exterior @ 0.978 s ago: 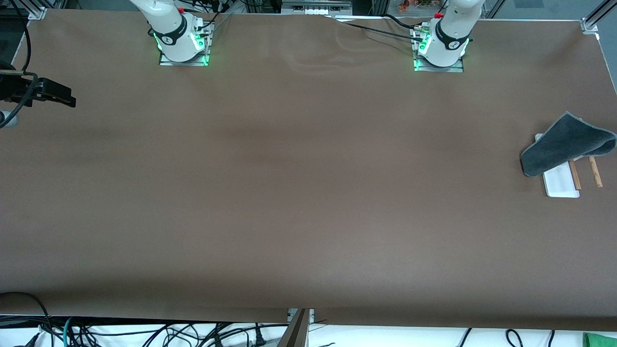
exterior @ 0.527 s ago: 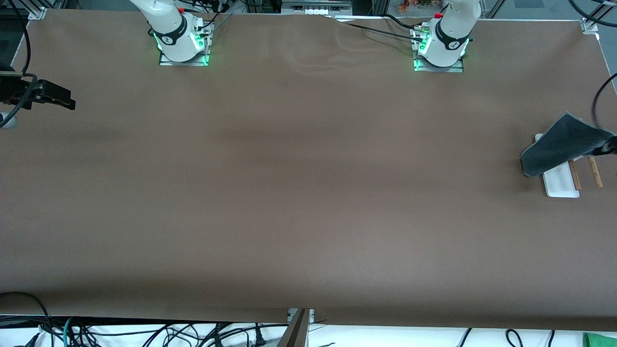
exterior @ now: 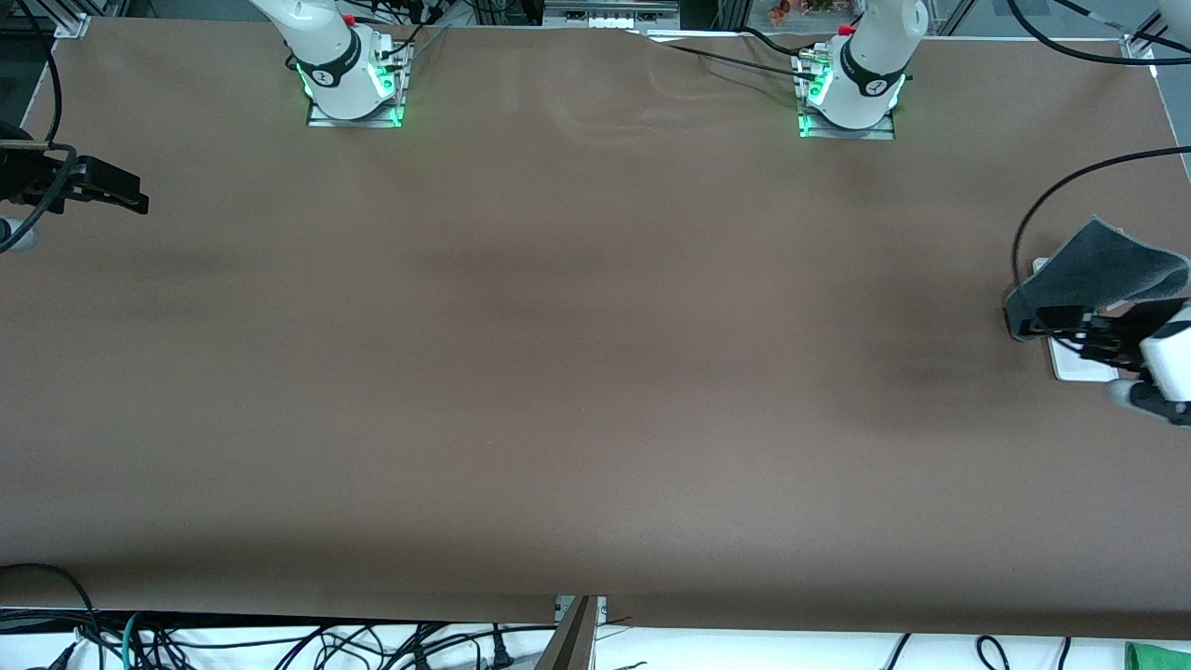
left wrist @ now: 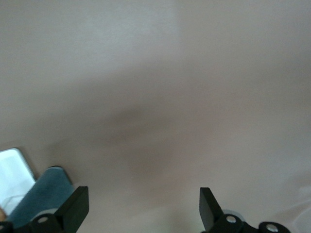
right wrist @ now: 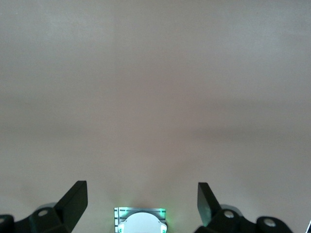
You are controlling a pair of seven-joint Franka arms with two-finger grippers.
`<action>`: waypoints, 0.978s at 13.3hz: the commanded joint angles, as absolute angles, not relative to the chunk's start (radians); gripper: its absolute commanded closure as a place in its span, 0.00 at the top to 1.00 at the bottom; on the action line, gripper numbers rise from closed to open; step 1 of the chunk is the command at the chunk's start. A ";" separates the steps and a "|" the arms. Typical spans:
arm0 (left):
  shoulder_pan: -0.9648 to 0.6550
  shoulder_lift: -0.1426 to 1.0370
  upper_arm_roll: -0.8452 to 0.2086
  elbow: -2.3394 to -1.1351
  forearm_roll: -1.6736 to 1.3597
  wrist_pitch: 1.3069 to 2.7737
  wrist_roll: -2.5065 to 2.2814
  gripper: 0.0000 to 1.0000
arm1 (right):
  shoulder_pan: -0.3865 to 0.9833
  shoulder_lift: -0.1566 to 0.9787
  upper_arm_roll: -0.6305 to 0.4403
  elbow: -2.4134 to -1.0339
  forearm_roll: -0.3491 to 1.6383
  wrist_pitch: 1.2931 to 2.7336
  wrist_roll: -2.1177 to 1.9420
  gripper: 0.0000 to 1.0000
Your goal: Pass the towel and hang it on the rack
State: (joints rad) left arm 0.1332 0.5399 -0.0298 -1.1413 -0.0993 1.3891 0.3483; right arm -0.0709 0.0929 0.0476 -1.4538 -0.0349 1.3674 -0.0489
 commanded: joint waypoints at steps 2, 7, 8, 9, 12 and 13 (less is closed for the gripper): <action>0.017 0.369 0.005 -1.332 -0.068 1.443 0.133 1.00 | -0.066 0.100 0.046 -1.434 -0.044 1.365 -0.061 1.00; -0.040 0.100 0.008 -1.647 -0.057 1.594 0.034 1.00 | -0.066 0.101 0.046 -1.433 -0.044 1.371 -0.061 1.00; -0.041 0.048 0.009 -1.702 -0.054 1.667 0.034 1.00 | -0.067 0.101 0.046 -1.433 -0.044 1.373 -0.061 1.00; -0.049 -0.001 0.012 -1.770 -0.039 1.722 0.035 1.00 | -0.066 0.101 0.046 -1.433 -0.044 1.373 -0.061 1.00; -0.083 -0.064 0.029 -1.847 0.032 1.798 0.006 1.00 | -0.067 0.103 0.046 -1.433 -0.044 1.373 -0.061 1.00; -0.083 -0.066 0.029 -1.847 0.038 1.801 -0.015 1.00 | -0.067 0.107 0.046 -1.431 -0.044 1.373 -0.063 1.00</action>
